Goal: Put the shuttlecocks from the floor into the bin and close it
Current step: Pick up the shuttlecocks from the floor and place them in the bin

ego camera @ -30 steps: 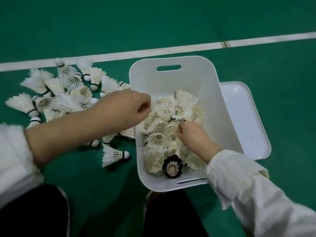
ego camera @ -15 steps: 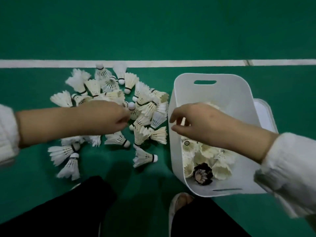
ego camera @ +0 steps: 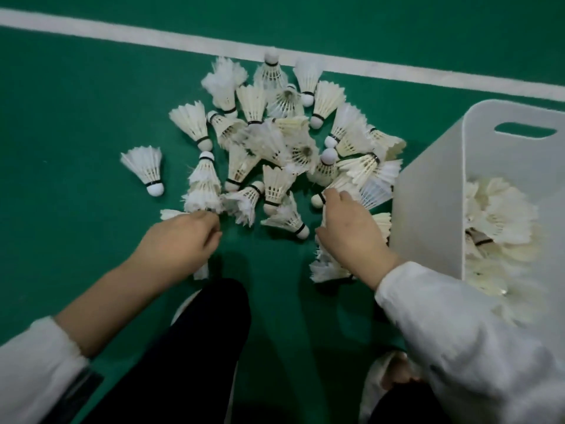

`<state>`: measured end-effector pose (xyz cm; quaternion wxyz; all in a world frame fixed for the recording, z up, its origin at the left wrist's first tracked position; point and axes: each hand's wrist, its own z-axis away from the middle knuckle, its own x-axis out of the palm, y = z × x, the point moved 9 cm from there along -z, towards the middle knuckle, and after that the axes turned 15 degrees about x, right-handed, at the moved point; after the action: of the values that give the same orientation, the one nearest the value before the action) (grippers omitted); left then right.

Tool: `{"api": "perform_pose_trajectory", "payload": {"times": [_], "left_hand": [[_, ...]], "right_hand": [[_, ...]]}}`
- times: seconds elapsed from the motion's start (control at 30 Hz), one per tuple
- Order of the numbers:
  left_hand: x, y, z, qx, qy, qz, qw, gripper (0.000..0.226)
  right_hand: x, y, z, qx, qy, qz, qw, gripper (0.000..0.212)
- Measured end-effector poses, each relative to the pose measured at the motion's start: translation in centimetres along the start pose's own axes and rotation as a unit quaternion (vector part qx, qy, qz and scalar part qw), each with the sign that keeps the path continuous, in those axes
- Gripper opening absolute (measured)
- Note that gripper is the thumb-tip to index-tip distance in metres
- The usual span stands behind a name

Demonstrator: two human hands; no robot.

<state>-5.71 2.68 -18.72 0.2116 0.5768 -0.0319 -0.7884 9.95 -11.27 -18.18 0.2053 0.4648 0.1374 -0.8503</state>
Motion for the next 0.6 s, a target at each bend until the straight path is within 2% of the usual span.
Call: {"api": "perform_pose_trajectory", "payload": {"times": [0.1,0.2,0.37,0.47,0.6], "left_hand": [[1.4,-1.5,2.0,-0.030,-0.004,0.024,0.999,0.021],[1.8,-1.7,3.2,-0.023,0.006,0.023,0.999,0.028],[3.2,-2.5,4.6,-0.015,-0.033,0.038,0.999,0.048],[4.0,-2.3,5.0,0.008,-0.031,0.045,0.998,0.040],[2.2,-2.3,4.5,0.002,0.073,0.083,0.994,0.021]], "right_hand": [[0.2,-0.1,-0.4,0.015,0.025,0.020,0.999,0.037],[0.0,-0.3,-0.7,0.024,0.030,-0.026,0.999,0.032],[-1.4,-2.8,1.0,-0.047,0.065,-0.107,0.991,0.018],[-0.5,-3.3,1.8,-0.055,0.058,-0.102,0.992,0.014],[-0.1,-2.3,1.8,-0.016,0.037,-0.114,0.993,0.007]]}}
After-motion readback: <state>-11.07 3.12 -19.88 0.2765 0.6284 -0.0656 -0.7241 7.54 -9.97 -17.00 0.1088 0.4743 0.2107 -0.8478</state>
